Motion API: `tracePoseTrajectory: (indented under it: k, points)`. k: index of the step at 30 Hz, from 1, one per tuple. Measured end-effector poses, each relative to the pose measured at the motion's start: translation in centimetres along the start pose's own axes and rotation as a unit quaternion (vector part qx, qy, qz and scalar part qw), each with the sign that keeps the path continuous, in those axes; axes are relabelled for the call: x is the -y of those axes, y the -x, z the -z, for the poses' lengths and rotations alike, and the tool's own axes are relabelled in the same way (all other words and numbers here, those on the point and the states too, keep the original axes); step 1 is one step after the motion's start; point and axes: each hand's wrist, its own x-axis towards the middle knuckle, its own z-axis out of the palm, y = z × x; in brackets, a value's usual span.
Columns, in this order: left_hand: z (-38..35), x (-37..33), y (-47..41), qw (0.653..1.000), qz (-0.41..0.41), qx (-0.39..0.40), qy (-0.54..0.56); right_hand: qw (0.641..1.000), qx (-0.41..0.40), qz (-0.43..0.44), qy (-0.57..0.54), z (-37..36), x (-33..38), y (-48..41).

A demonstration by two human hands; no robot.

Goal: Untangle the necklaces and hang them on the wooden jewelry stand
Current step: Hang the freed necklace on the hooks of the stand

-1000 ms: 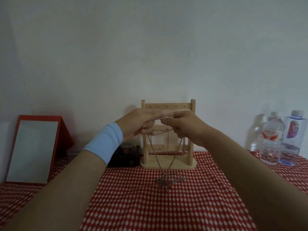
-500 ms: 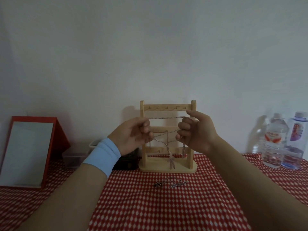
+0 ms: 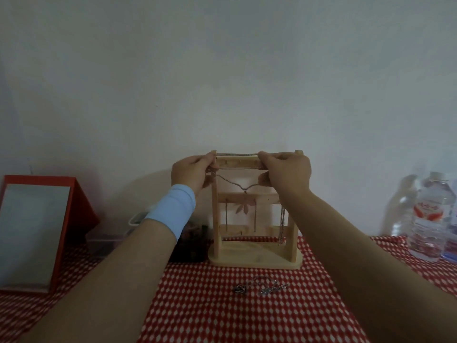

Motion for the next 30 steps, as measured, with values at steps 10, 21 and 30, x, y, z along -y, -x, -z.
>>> tracePoseTrajectory:
  k: [10, 21, 30]
  points:
    - [-0.7, 0.7, -0.3, 0.993, -0.026, -0.001, -0.117, 0.996, -0.025, 0.006, 0.081, -0.9, -3.5, 0.5]
    - [-0.9, 4.6, 2.9, 0.971, -0.003, 0.138, -0.195, 0.983, 0.137, -0.031, 0.115, -0.3, -7.1, 3.8]
    - [-0.5, 9.4, 5.0, 0.935, 0.003, 0.222, -0.275, 0.971, 0.179, -0.009, 0.161, -0.2, -10.3, 5.6]
